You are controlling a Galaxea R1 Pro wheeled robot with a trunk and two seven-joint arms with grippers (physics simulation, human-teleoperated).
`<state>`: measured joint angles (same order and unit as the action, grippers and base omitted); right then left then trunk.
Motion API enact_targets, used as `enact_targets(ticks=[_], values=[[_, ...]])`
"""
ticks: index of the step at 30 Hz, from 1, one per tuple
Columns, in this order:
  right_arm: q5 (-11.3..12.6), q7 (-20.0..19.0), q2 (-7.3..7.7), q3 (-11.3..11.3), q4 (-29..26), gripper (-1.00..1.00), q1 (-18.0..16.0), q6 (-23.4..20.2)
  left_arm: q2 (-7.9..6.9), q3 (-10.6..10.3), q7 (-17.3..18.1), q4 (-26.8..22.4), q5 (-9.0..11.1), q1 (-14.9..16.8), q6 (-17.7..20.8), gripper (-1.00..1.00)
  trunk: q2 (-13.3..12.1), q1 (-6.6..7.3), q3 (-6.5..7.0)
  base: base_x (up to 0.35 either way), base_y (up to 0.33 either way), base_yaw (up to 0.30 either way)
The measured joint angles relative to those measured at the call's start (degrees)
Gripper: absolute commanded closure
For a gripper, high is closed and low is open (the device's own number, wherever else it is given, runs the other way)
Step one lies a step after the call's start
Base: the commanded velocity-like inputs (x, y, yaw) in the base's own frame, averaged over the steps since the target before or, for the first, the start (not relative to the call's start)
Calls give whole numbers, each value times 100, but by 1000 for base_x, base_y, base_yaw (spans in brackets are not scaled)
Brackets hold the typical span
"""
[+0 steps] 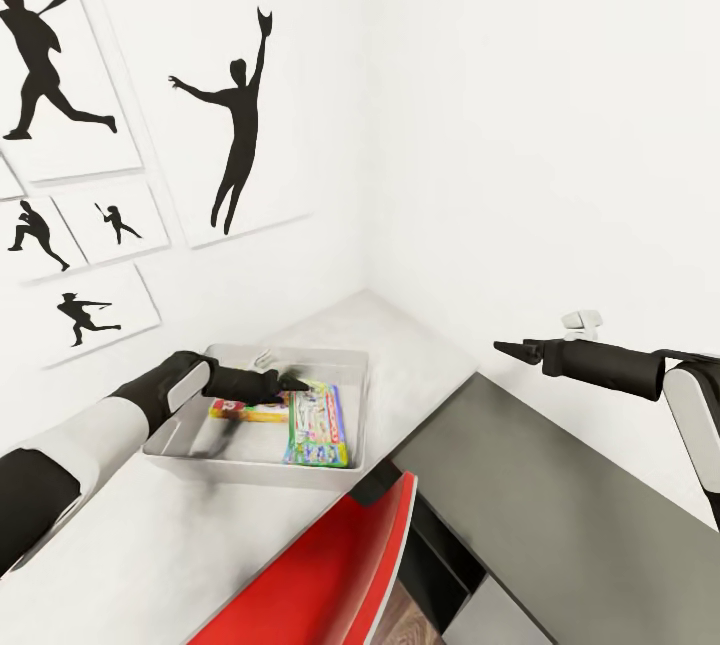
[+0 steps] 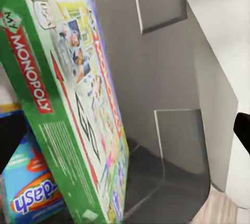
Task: Put all the toys in the child's room - the three board games (two on the bed and one on the table), the two jigsaw puzzles on the table, and the tennis ball on the table - inside the toy box on the table in the child's room.
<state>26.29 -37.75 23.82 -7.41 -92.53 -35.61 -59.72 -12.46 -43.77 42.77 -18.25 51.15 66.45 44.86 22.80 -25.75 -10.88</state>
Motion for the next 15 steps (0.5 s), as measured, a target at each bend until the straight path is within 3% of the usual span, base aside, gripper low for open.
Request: enact_targets(ticks=[4, 7, 9, 13, 15], values=[[0, 0, 0, -5, 0, -100, 0, 0, -149, 5, 307, -15, 3, -11, -41, -100, 0, 0, 0, 0, 0, 0], [0, 0, 0, -8, 0, -100, 0, 0, -376, 3, 735, -151, -1, -40, -37, -100, 0, 0, 0, 0, 0, 0], [0, 0, 0, -8, 0, -100, 0, 0, -568, 24, 826, -194, -9, -71, 93, -100, 0, 0, 0, 0, 0, 0], [0, 0, 0, -9, 0, -100, 0, 0, -682, 51, 566, -171, 13, -68, 217, -100, 0, 0, 0, 0, 0, 0], [-4, 3, -8, -6, 2, -100, 17, 0, -698, 207, 257, -253, 189, -50, 389, -100, 0, 0, 0, 0, 0, 0]])
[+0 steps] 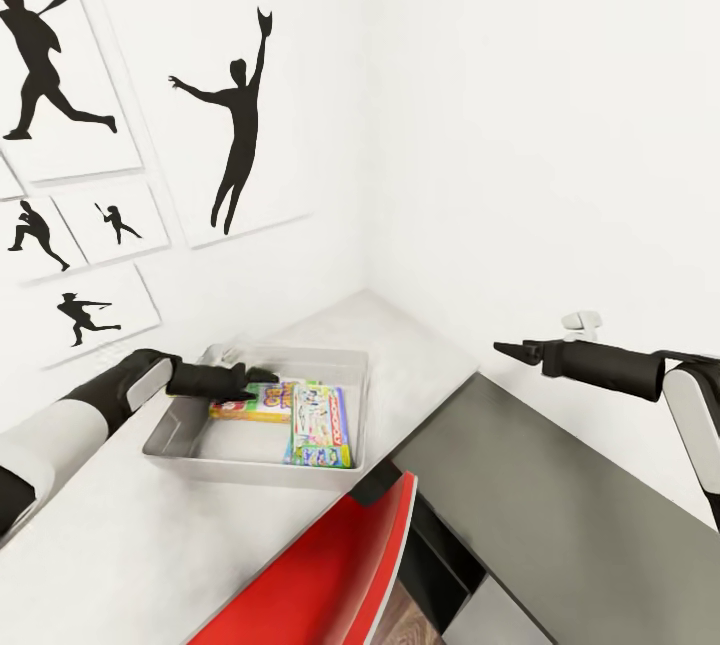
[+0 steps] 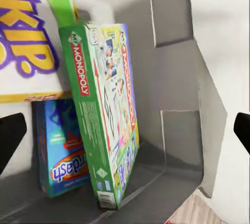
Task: Put all the toys in the child's room - the three board games (two on the bed and one on the table), the two jigsaw puzzles on the table, and the tennis ball on the table - inside the toy box on the table in the child's room.
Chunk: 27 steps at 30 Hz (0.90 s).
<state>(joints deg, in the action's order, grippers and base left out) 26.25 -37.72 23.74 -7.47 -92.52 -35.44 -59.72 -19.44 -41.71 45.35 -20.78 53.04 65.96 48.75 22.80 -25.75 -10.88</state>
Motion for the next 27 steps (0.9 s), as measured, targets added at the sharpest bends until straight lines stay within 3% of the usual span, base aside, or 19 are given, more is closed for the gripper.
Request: enact_targets(ticks=[2, 3, 5, 6, 7, 8, 9, 10, 11, 13, 14, 16, 17, 18, 23, 27], values=[[-19, 15, -48, 27, 0, -100, 11, 0, -63, 367, -95, -633, 298, -82, 257, -100, 0, 0, 0, 0, 0, 0], [-23, 18, -57, 33, 0, -100, 12, 0, -109, 469, -121, -907, 352, -159, 350, -100, 0, 0, 0, 0, 0, 0], [-38, 32, -76, 27, 1, -100, 16, 0, -245, 1054, -317, -2134, 560, -552, 685, -100, 1, 0, 0, 0, 0, 0], [-42, 39, -77, 19, 0, -100, 17, 0, -262, 1463, -585, -2737, 620, -746, 824, -100, 1, 0, 0, 0, 0, 0], [-42, 42, -76, 16, 0, -100, 15, -1, -257, 1668, -772, -3027, 630, -851, 885, -100, 1, 0, 0, 0, 0, 0], [-45, 45, -70, 13, 1, -100, 13, 0, -210, 2013, -1177, -3504, 707, -1048, 985, -100, 1, 0, 0, 0, 0, 0], [-48, 48, -58, 5, 4, -100, 11, 0, -105, 2374, -1803, -4117, 1001, -1300, 1075, -100, 1, 0, 0, 0, 0, 0], [-44, 49, -55, 2, 3, -100, 11, -1, -63, 2518, -2215, -4502, 1273, -1426, 1107, -100, 1, 1, 0, 0, 0, 0], [-44, 50, -53, 1, 2, -100, 10, -1, -50, 2572, -2448, -4710, 1431, -1482, 1116, -100, 0, 0, 0, 0, 0, 0], [-41, 46, -33, -3, 5, -100, 10, 0, -27, 2697, -3614, -5538, 2172, -1672, 1121, -100, 1, 1, 0, 0, 0, 0], [-41, 46, -28, -6, 5, -100, 10, -1, -24, 2716, -4001, -5740, 2378, -1712, 1119, -100, 1, 0, 0, 0, 0, 0], [-42, 38, -15, -155, 6, -100, 9, 1, -6, 2756, -6209, -6556, 3443, -1871, 1123, -100, 1, 1, 0, 0, 0, 0], [-42, 33, -13, -222, 7, -100, 9, 1, 12, 2755, -7132, -6765, 3925, -1907, 1125, -100, 0, 0, 0, 0, 0, 0], [-41, 32, -10, -270, 7, -100, 9, 1, 27, 2745, -7801, -6899, 4340, -1930, 1125, -100, 0, 0, 0, 0, 0, 0], [-43, 28, -2, -433, 3, -100, 3, 2, 47, 2767, -8886, -7108, 5079, -1968, 1101, -100, 0, 0, 0, -56, 24, 0], [-38, 29, -1, -482, 3, -100, -12, 0, 50, 2783, -8988, -7120, 5193, -1971, 1096, -100, -1, -3, 1, -273, 171, 0]])
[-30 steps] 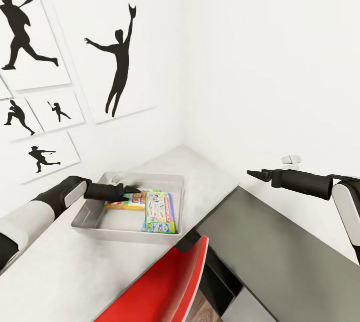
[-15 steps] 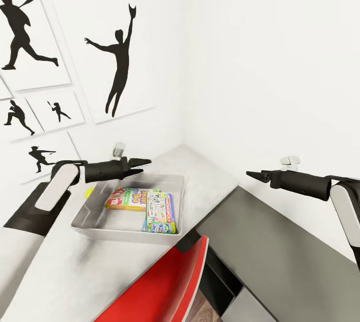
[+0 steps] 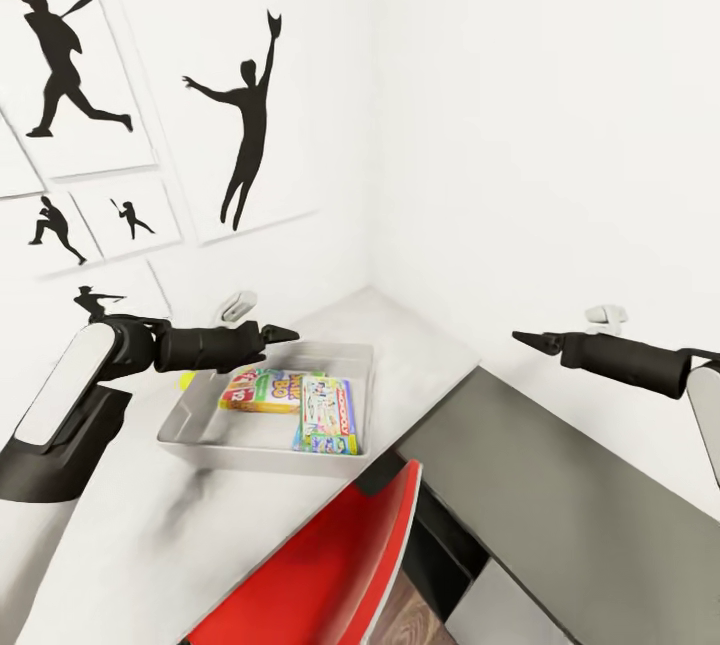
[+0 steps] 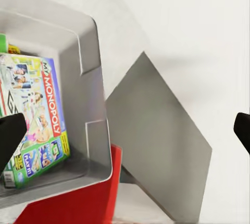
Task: Put all the toys in the child's room - the three board games (two on the bed and one on the table), the two jigsaw puzzles on the table, and the tennis ball on the table - inside the toy box on the table in the child's room.
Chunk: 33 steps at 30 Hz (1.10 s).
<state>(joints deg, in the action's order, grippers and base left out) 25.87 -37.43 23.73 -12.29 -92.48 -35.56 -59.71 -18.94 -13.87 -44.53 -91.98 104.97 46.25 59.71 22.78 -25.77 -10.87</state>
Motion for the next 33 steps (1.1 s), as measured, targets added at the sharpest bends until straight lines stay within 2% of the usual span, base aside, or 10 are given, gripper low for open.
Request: enact_targets(ticks=[13, 17, 20, 22, 23, 24, 26, 27, 30, 33], values=[[-7, 13, 7, -11, 4, -100, -49, 0, -26, 68, 21, -11, 21, -2, -1, -100, 1, 2, -1, -206, 151, 204], [-61, 335, -25, 16, 5, -100, -312, -2, -55, 488, 22, -11, 24, -100, 5, -100, 1, 3, -1, -22, 16, 293], [-96, 978, -121, 197, 10, -100, -885, -5, -65, 847, 15, -11, 16, -287, 7, -100, 1, 3, 0, -7, 5, 297], [-102, 1547, -317, 671, 48, -100, -1294, -5, -69, 1068, -1, -15, -15, -389, 7, -100, 1, 3, -1, -3, 2, 297], [-83, 2292, -657, 1256, 79, -100, -1652, -11, -70, 1209, -33, -16, -72, -468, 4, -100, 1, 3, 0, -1, 1, 297], [-93, 2492, -790, 1454, 85, -100, -1729, -10, -71, 1233, -41, -18, -82, -482, 1, -100, 0, 2, -1, -1, 1, 297], [-72, 3185, -1385, 1827, 180, -100, -1880, -7, -71, 1278, -55, -18, -115, -543, 4, -100, 0, 2, -1, 0, 0, 296], [-115, 3488, -1710, 1946, 306, -100, -1927, -6, -71, 1284, -60, -18, -124, -596, 5, -100, 0, 2, -1, 0, 0, 296], [-202, 4044, -2290, 2116, 636, -100, -2054, -7, -68, 1301, -66, -19, -136, -825, -6, -100, 0, 3, -1, 0, 0, 296], [-244, 4270, -2532, 2205, 963, -100, -2193, -9, -76, 1366, -31, -18, -136, -979, -13, -100, 1, 3, -4, 0, 0, 285]])
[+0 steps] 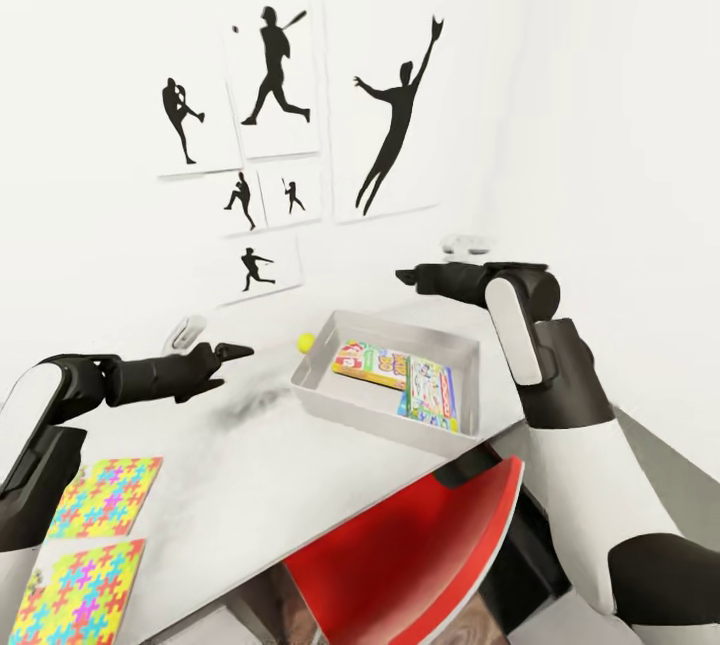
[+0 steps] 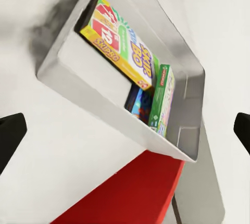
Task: Put all the toys in the child's room - the three board games (two on the bed and one on the table), the two jigsaw puzzles on the table, and the tennis ball on the table - inside the toy box on the table in the child's room.
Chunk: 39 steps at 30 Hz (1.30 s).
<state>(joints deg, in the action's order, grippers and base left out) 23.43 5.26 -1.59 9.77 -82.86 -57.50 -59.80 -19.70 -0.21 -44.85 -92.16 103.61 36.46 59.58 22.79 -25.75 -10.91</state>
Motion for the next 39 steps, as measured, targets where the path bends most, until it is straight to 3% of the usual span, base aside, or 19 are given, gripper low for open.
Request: enact_targets(ticks=[1, 2, 3, 6, 9, 14, 22, 23, 30, 31, 35, 39], values=[[-5, 23, -25, 8, 59, -100, -44, -1, -5, 51, 11, 0, 1, -15, -6, -100, 0, 0, -3, 0, 0, 238], [4, 116, -182, 32, 602, -100, -341, -1, -7, 330, 3, 1, -9, -74, 4, -100, 0, 0, -7, 0, 0, 243], [-5, 167, -270, 35, 818, -100, -419, -2, -10, 381, -3, 0, 5, -82, 2, -100, -1, 0, -13, 0, 0, 251], [-16, 415, -446, 38, 1173, -100, -521, -4, -26, 435, -11, 0, 4, -90, 3, -100, 0, 0, -27, 0, 0, 258], [-12, 673, -522, 43, 1429, -100, -647, -5, -42, 469, -10, 0, 7, -92, 4, -100, 0, 0, -39, 0, 0, 265], [-15, 789, -687, 52, 2048, -100, -903, -5, -94, 498, -1, 0, 6, -97, 10, -100, 0, 0, -57, 0, 0, 272], [-46, 826, -762, 62, 2877, -100, -1309, 1, -225, 612, 20, -1, 12, -121, 12, -100, 0, 0, -83, 0, 103, 279], [-71, 867, -767, 72, 3151, -100, -1380, 206, -231, 618, 21, -1, 13, -122, 13, -100, 0, 0, -86, 0, 284, 280], [-573, 1337, -838, 391, 3379, -100, -1415, 536, -253, 623, 10, 6, 48, -146, 14, -100, 0, 0, -108, -11, 301, 276], [-660, 1411, -841, 454, 3611, -100, -1413, 595, -312, 623, 8, 7, 84, -161, 15, -100, -1, -1, -113, -85, 316, 247], [-679, 1482, -837, 448, 4041, -100, -1424, 722, -321, 623, 3, 7, 92, -167, 14, -100, -1, -1, -133, -97, 317, 250], [-681, 1803, -829, 438, 4401, -100, -1429, 922, -329, 625, -1, 7, 90, -184, 11, -100, 0, -1, -153, -100, 316, 251]])
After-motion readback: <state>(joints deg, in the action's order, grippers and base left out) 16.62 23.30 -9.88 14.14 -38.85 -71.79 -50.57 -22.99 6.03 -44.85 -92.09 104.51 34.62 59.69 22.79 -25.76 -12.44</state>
